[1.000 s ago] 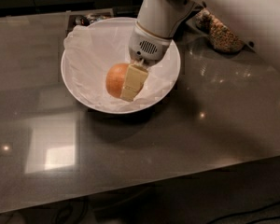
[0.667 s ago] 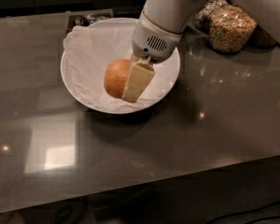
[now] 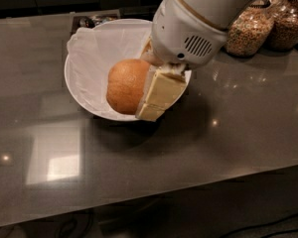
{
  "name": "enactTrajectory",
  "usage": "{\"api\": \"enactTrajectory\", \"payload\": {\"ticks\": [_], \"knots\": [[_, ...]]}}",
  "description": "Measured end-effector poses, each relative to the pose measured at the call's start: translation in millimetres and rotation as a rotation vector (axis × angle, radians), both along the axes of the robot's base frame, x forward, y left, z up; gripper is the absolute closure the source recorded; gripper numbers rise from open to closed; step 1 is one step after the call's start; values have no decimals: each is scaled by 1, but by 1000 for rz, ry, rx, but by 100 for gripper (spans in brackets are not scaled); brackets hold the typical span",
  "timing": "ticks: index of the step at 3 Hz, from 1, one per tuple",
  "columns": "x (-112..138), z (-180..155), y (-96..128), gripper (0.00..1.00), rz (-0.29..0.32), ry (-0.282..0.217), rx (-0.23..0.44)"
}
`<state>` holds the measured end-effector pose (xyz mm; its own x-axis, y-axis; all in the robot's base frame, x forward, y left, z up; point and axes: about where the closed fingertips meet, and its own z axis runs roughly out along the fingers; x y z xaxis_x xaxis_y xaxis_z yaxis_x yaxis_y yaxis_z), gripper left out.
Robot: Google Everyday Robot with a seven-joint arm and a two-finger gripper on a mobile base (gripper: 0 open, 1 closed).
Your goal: Pick orange from white bowl
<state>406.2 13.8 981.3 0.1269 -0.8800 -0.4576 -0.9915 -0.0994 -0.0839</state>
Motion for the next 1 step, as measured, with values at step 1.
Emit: {"api": "enactTrajectory", "payload": {"ticks": [1], "knots": [[-29,19,-7,100,37,-67,24]]}}
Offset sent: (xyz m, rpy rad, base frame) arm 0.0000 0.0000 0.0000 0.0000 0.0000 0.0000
